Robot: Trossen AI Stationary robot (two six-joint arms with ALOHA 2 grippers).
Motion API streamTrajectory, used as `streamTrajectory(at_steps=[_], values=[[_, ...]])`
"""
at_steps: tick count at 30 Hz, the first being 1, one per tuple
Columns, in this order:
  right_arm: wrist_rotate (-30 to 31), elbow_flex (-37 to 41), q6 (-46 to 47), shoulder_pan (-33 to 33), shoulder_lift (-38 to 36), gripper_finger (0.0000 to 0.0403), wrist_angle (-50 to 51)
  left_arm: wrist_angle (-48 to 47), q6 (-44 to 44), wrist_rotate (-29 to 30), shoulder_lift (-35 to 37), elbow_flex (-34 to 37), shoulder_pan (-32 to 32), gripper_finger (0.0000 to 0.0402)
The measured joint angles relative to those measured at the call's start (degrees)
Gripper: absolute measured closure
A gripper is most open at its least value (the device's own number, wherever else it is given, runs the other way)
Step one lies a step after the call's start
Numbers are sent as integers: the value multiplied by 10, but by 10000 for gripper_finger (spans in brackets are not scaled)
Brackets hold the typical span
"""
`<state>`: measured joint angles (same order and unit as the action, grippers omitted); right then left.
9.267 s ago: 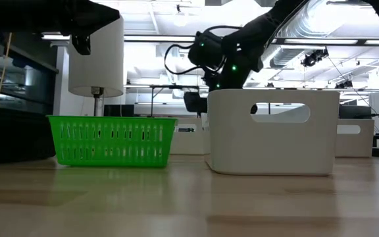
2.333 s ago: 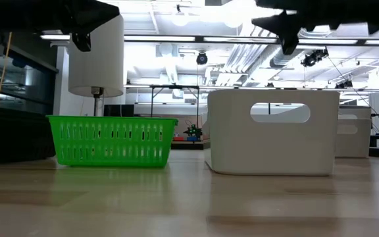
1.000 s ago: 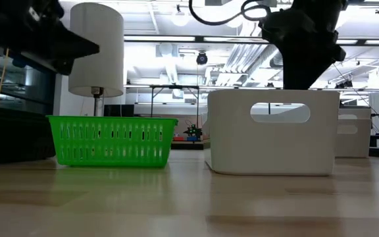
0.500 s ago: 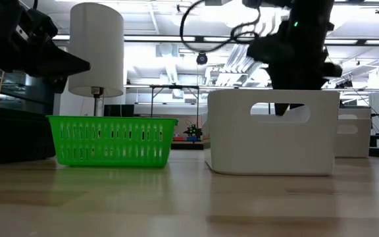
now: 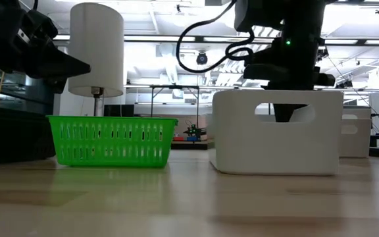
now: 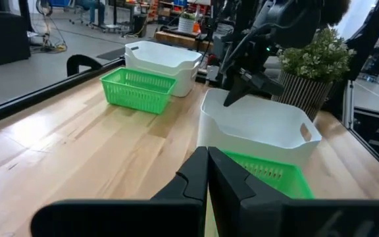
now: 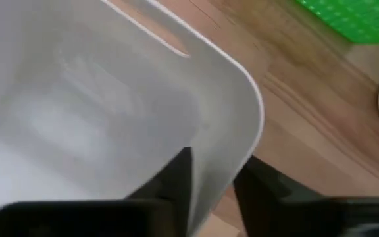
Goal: Stack baskets by color
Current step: Stack the bottom white bin into the top stacked white bins
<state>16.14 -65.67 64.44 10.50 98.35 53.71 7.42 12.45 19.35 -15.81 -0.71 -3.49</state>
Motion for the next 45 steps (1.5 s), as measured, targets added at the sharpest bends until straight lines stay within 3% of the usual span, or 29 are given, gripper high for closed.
streamTrajectory(at_steps=[2, 4, 8, 17, 26, 30, 33, 37, 40, 45], values=[[3, 0, -4, 0, 0, 371, -2, 0, 0, 0, 0, 0, 0, 401], [-1, 0, -24, 0, -3, 392, -1, 0, 0, 0, 0, 0, 0, 401], [-6, 0, -36, 1, -7, 392, 14, -1, 0, 3, 0, 0, 0, 401], [53, 0, -41, 5, -85, 402, 61, -6, 4, 6, 0, 0, 0, 401], [203, 0, -19, 72, -173, 403, 66, -8, 4, 6, 0, 0, 0, 401], [305, 0, -11, 104, -213, 403, 65, -2, 3, 4, 0, 0, 0, 401], [344, 35, -22, 119, -247, 403, 37, 2, 3, 4, 0, 0, 0, 401], [330, 123, -57, 113, -319, 403, -53, 3, 1, 4, 0, 0, 0, 401], [306, 200, -142, 92, -382, 403, -199, 8, -6, 4, 0, 0, 0, 401], [166, 333, -342, 9, -464, 403, -526, 32, -6, 4, 0, 0, 0, 401]])
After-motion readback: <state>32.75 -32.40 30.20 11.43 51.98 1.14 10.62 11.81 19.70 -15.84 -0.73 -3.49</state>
